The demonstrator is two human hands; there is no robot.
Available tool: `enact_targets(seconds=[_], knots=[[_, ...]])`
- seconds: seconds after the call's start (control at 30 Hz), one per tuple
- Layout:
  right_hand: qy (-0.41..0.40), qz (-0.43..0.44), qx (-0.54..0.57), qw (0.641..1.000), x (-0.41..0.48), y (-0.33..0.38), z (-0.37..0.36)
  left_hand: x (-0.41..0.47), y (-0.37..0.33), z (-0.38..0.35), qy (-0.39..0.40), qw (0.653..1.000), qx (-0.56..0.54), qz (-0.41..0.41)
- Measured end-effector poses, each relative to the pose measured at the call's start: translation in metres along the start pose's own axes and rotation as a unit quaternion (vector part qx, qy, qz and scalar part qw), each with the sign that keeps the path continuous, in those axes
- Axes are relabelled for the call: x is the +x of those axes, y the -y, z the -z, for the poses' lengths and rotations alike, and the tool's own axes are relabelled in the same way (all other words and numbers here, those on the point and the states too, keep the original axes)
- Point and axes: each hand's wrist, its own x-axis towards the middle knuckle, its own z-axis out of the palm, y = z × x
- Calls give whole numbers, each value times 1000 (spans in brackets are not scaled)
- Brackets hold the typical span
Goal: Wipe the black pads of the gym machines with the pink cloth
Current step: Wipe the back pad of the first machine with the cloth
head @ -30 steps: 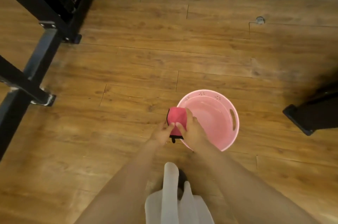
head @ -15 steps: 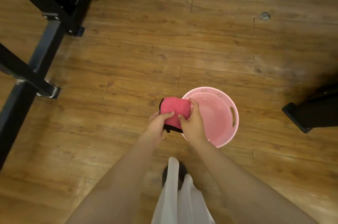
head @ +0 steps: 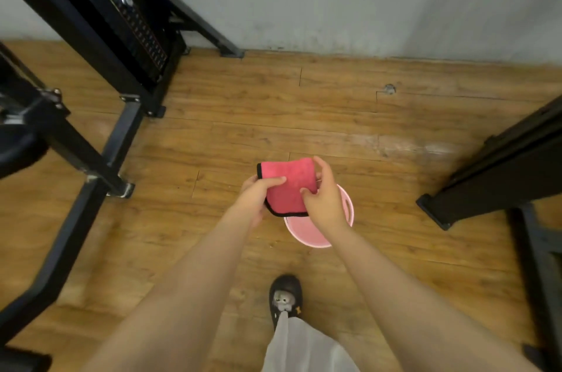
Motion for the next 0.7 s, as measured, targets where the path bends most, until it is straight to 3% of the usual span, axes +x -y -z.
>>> enact_targets(seconds=[0.23,0.47,0.7], knots=[[12,-35,42,998,-72,90,36,-117,-49,-2,-10,993,87,-75],[31,0,40,999,-159,188,45,-257,-81,19,-16,983,66,-169],[33,91,-34,995,-237,280,-10,-365,-118,83,-123,950,80,-277]])
